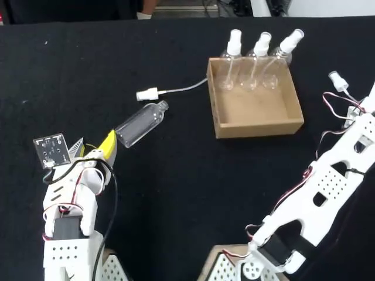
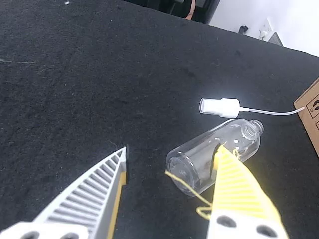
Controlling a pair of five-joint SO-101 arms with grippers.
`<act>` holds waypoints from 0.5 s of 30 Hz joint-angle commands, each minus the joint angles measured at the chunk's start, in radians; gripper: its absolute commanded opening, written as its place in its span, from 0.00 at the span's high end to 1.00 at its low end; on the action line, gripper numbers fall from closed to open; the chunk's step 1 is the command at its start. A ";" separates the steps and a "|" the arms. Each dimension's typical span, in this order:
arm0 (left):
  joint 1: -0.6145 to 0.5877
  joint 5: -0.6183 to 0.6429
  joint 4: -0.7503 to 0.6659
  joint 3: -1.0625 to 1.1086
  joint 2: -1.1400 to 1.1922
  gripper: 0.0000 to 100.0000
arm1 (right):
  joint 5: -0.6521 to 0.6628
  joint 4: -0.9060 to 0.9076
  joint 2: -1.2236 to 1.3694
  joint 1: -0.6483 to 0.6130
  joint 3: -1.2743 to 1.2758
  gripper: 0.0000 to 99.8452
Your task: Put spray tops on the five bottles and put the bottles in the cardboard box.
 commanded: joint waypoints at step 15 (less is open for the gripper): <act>-0.002 -0.008 0.008 0.022 -0.002 0.73 | -0.114 -0.008 -0.090 0.075 -0.061 0.99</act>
